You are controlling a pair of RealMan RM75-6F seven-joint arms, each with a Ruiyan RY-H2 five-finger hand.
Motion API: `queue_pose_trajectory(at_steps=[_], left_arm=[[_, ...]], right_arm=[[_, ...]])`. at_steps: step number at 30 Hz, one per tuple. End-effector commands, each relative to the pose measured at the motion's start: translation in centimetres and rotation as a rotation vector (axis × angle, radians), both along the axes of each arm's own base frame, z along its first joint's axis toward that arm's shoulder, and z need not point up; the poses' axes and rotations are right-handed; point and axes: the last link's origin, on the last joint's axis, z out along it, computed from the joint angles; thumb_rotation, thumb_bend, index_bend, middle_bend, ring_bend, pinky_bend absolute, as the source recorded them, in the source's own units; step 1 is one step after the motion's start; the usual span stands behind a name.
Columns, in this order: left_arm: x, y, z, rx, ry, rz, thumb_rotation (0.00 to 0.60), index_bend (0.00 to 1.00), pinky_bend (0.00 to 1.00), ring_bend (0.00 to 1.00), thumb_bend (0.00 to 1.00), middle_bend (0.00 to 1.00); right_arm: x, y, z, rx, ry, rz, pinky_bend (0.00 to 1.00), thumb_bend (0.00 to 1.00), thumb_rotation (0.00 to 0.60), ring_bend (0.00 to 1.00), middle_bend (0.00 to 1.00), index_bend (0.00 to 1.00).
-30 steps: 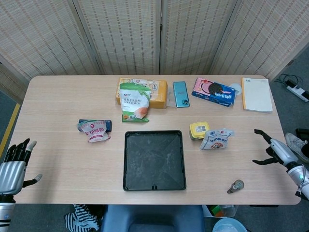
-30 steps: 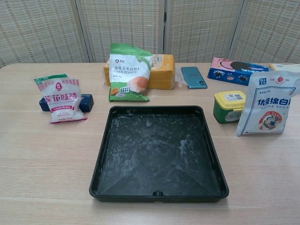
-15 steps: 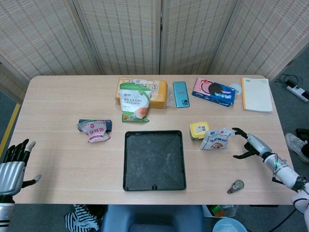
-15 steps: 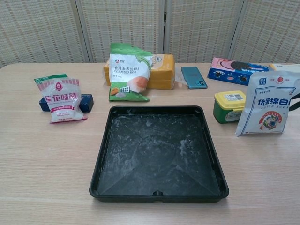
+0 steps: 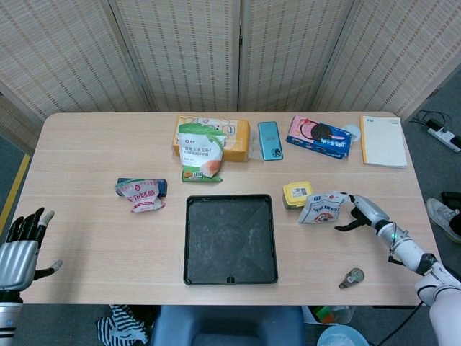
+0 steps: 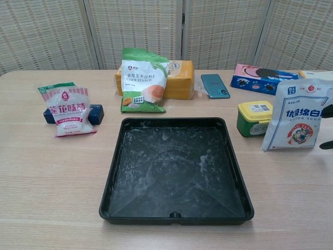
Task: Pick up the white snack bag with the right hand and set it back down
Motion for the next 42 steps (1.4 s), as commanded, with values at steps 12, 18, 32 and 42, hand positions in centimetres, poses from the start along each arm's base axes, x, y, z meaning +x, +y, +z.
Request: queue_pose_trajectory(at_steps=[12, 18, 32, 42], left_arm=[[-0.1, 0.0, 0.2, 0.015, 0.004, 0.007, 0.600, 0.00, 0.08, 0.11, 0.18, 0.00], [0.0, -0.2, 0.3, 0.022, 0.006, 0.004, 0.600, 0.00, 0.08, 0.12, 0.18, 0.00], [0.0, -0.6, 0.6, 0.029, -0.003, -0.006, 0.600, 0.00, 0.08, 0.12, 0.18, 0.00], [0.4, -0.8, 0.6, 0.020, -0.012, -0.033, 0.600, 0.00, 0.08, 0.12, 0.18, 0.00]], right_arm=[[0.8, -0.4, -1.6, -0.090, -0.010, 0.026, 1.00, 0.17, 0.600, 1.00, 0.49, 0.57], [1.0, -0.3, -1.9, -0.136, -0.014, 0.043, 1.00, 0.21, 0.600, 1.00, 0.57, 0.68], [0.7, 6.3, -0.9, -0.355, 0.225, 0.327, 1.00, 0.27, 0.600, 1.00, 0.63, 0.75], [3.2, 9.4, -2.1, -0.288, 0.244, 0.391, 1.00, 0.27, 0.600, 1.00, 0.63, 0.75]])
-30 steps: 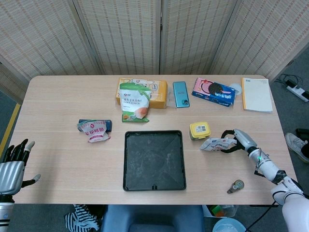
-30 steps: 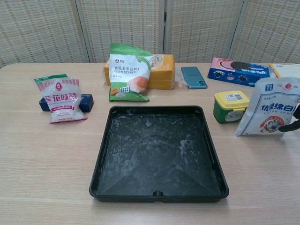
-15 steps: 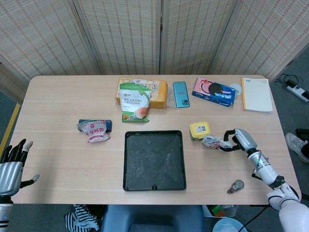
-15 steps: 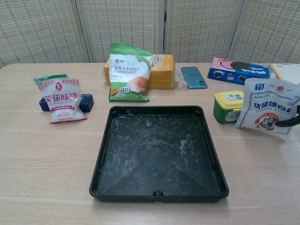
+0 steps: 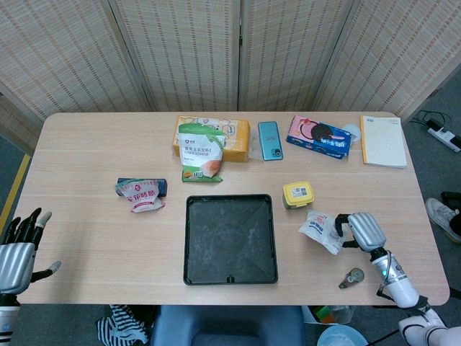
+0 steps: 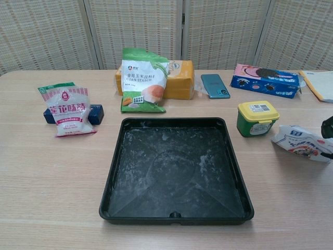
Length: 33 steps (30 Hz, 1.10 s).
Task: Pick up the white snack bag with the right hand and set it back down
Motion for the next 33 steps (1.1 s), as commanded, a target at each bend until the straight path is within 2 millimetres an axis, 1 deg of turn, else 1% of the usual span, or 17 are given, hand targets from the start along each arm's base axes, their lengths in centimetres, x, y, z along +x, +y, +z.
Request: queue_pose_trajectory(at_steps=[1, 3, 4, 6, 11, 14, 19, 20, 22, 24, 26, 28, 30, 33], left_arm=[[0.0, -0.1, 0.1, 0.001, -0.001, -0.001, 0.600, 0.00, 0.08, 0.12, 0.18, 0.00], [0.0, -0.1, 0.2, 0.005, -0.003, 0.000, 0.600, 0.00, 0.08, 0.12, 0.18, 0.00], [0.0, -0.2, 0.3, 0.007, -0.004, -0.001, 0.600, 0.00, 0.08, 0.12, 0.18, 0.00], [0.0, -0.3, 0.3, 0.011, -0.007, -0.003, 0.600, 0.00, 0.08, 0.12, 0.18, 0.00], [-0.1, -0.6, 0.6, 0.020, -0.009, -0.002, 0.600, 0.00, 0.08, 0.12, 0.18, 0.00], [-0.1, -0.6, 0.7, 0.024, -0.010, 0.002, 0.600, 0.00, 0.08, 0.13, 0.18, 0.00], [-0.1, -0.6, 0.6, 0.026, -0.009, 0.000, 0.600, 0.00, 0.08, 0.14, 0.18, 0.00], [-0.1, -0.5, 0.6, 0.025, -0.009, 0.000, 0.600, 0.00, 0.08, 0.14, 0.18, 0.00], [-0.1, -0.5, 0.5, 0.024, -0.006, 0.002, 0.600, 0.00, 0.09, 0.14, 0.18, 0.00], [-0.1, -0.3, 0.4, 0.022, -0.002, 0.004, 0.600, 0.00, 0.09, 0.14, 0.18, 0.00], [-0.1, -0.2, 0.2, 0.016, 0.003, 0.009, 0.600, 0.00, 0.09, 0.14, 0.18, 0.00], [-0.1, 0.0, 0.0, 0.009, 0.007, 0.012, 0.600, 0.00, 0.09, 0.14, 0.18, 0.00], [-0.1, 0.2, -0.2, 0.004, 0.011, 0.014, 0.600, 0.00, 0.09, 0.14, 0.18, 0.00], [0.0, 0.4, -0.4, -0.002, 0.015, 0.015, 0.600, 0.00, 0.09, 0.14, 0.18, 0.00]], right_arm=[[0.9, 1.8, 0.3, 0.021, 0.034, 0.019, 1.00, 0.27, 0.600, 1.00, 0.62, 0.74], [1.1, 2.0, 0.2, 0.050, 0.041, 0.016, 1.00, 0.27, 0.600, 1.00, 0.57, 0.68], [1.2, 2.1, 0.2, 0.073, 0.040, 0.015, 1.00, 0.27, 0.600, 1.00, 0.53, 0.62], [1.4, 2.1, 0.4, 0.080, 0.042, 0.018, 1.00, 0.27, 0.600, 1.00, 0.46, 0.54], [2.1, 2.2, 1.3, 0.089, 0.033, 0.050, 1.00, 0.27, 0.600, 1.00, 0.41, 0.46], [2.3, 2.6, 2.4, 0.113, 0.059, 0.078, 1.00, 0.27, 0.600, 1.00, 0.36, 0.39], [2.3, 2.7, 4.7, 0.180, 0.148, 0.107, 1.00, 0.27, 0.600, 0.98, 0.25, 0.25], [2.2, 2.6, 5.1, 0.196, 0.174, 0.107, 1.00, 0.27, 0.600, 0.97, 0.22, 0.21], [1.8, 2.5, 5.9, 0.221, 0.240, 0.110, 1.00, 0.27, 0.600, 0.92, 0.11, 0.08], [1.7, 2.4, 6.8, 0.225, 0.302, 0.123, 1.00, 0.27, 0.600, 0.90, 0.03, 0.01], [1.6, 2.1, 7.6, 0.230, 0.373, 0.139, 1.00, 0.27, 0.600, 0.89, 0.00, 0.00], [1.9, 1.4, 8.1, 0.233, 0.423, 0.151, 1.00, 0.27, 0.600, 0.89, 0.00, 0.00], [2.3, 0.6, 8.3, 0.243, 0.453, 0.156, 1.00, 0.27, 0.600, 0.88, 0.00, 0.00], [2.9, -0.4, 7.9, 0.276, 0.493, 0.169, 1.00, 0.27, 0.600, 0.88, 0.00, 0.00]])
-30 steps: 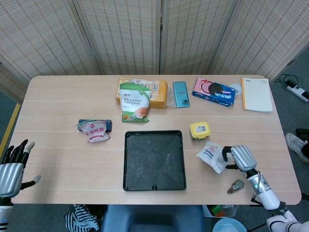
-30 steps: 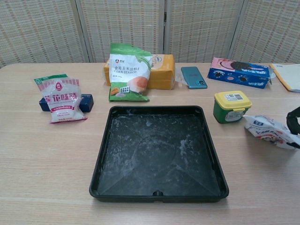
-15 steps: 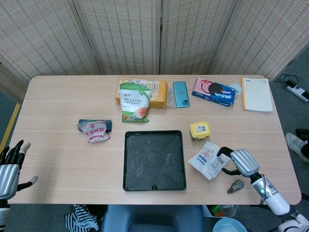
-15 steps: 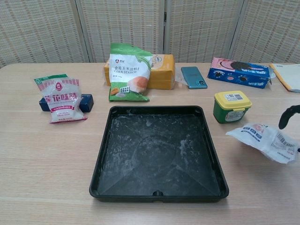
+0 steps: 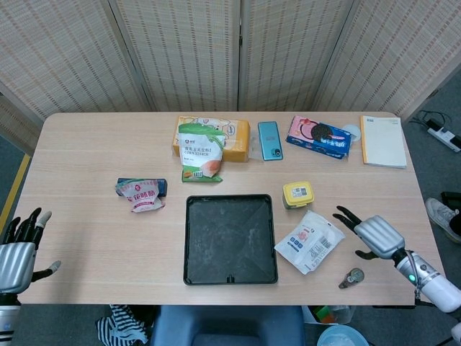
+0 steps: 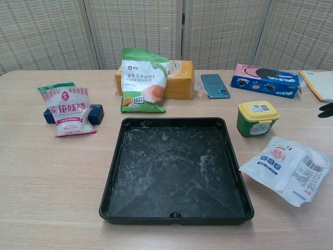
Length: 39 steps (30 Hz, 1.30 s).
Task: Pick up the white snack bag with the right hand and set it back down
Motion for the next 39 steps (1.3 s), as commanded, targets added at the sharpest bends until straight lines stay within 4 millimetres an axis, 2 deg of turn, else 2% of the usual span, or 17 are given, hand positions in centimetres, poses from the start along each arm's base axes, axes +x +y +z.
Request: queue_pose_trajectory(at_steps=[1, 9, 22, 39], left_arm=[[0.1, 0.2, -0.2, -0.003, 0.001, -0.001, 0.600, 0.00, 0.09, 0.14, 0.18, 0.00], [-0.1, 0.4, -0.3, 0.005, 0.012, 0.013, 0.600, 0.00, 0.09, 0.14, 0.18, 0.00], [-0.5, 1.0, -0.3, 0.007, 0.017, 0.044, 0.600, 0.00, 0.09, 0.15, 0.18, 0.00], [-0.9, 1.6, -0.2, 0.007, 0.016, 0.063, 0.600, 0.00, 0.09, 0.15, 0.18, 0.00]], right_arm=[[0.9, -1.4, -0.3, 0.042, 0.064, 0.024, 1.00, 0.27, 0.600, 0.87, 0.00, 0.00], [2.0, -2.9, -2.9, 0.148, 0.109, 0.018, 1.00, 0.27, 0.600, 0.86, 0.00, 0.00], [1.6, -5.0, -6.0, 0.218, 0.038, -0.072, 1.00, 0.27, 0.600, 0.86, 0.00, 0.00], [1.9, -6.3, -8.0, 0.269, 0.007, -0.061, 1.00, 0.27, 0.600, 0.86, 0.00, 0.00]])
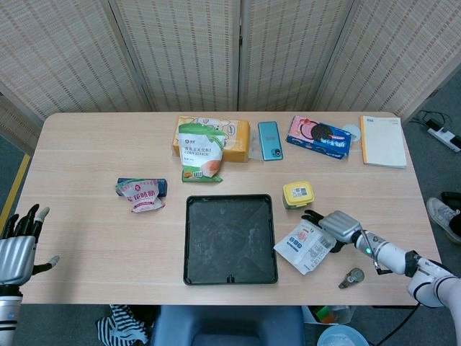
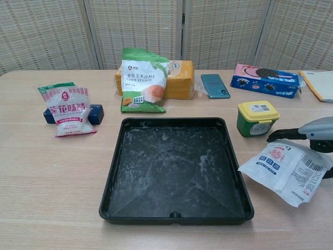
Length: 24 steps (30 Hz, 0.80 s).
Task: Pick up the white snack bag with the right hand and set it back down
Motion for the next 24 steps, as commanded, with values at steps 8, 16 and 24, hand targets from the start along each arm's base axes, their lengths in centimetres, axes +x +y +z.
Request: queue_pose_trajectory(at_steps=[8, 16, 24], left_arm=[[0.0, 0.1, 0.0, -0.005, 0.000, 0.001, 0.600, 0.00, 0.09, 0.15, 0.18, 0.00], [0.0, -0.1, 0.2, 0.017, 0.005, 0.001, 0.600, 0.00, 0.09, 0.16, 0.18, 0.00], [-0.1, -0.1, 0.3, 0.019, 0.007, 0.004, 0.600, 0.00, 0.09, 0.16, 0.18, 0.00]], right_arm=[[0.1, 0.2, -0.8, -0.052, -0.063, 0.067, 1.00, 0.27, 0.600, 0.93, 0.26, 0.12], [-0.9, 0.3, -1.7, -0.065, -0.011, 0.061, 1.00, 0.27, 0.600, 0.95, 0.34, 0.23], [-0.8, 0.3, -2.1, -0.123, -0.058, 0.082, 1.00, 0.27, 0.600, 1.00, 0.57, 0.52]])
